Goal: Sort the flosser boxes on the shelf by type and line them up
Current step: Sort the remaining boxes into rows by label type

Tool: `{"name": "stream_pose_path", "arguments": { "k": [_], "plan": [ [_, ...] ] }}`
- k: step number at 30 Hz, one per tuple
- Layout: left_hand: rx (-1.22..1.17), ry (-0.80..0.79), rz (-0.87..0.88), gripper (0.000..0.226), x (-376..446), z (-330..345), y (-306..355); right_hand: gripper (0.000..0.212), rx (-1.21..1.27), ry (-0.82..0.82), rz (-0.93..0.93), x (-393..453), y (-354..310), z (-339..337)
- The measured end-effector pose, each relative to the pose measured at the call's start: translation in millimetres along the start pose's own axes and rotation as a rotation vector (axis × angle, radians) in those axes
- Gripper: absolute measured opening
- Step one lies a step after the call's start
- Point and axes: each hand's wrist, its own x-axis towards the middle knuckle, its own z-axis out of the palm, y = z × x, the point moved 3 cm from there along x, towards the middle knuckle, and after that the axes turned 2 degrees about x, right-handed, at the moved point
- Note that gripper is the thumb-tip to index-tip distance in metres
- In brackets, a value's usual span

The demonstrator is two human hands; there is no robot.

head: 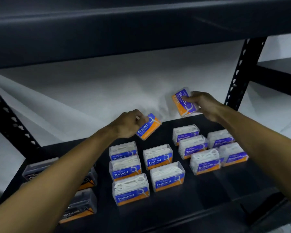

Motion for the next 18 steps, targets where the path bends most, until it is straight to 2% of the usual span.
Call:
{"name": "stream_pose_path", "arguments": {
  "k": [4, 8, 12, 18],
  "plan": [
    [0.133, -0.062, 0.039, 0.045, 0, 12, 5, 0.035, -0.097, 0.067, -0.058, -5, -2, -28],
    [0.138, -0.091, 0.071, 0.041, -2, 22, 11, 0.045, -0.201, 0.117, -0.077, -13, 1, -48],
    [0.253, -0.092, 0.062, 0.041, -1, 33, 18, 0.047, -0.337, 0.133, -0.104, -17, 5, -57],
    [0.382, -0.106, 0.053, 0.043, -1, 46, 23, 0.047, -0.741, 0.068, -0.097, -11, 11, -61]
  ]
}}
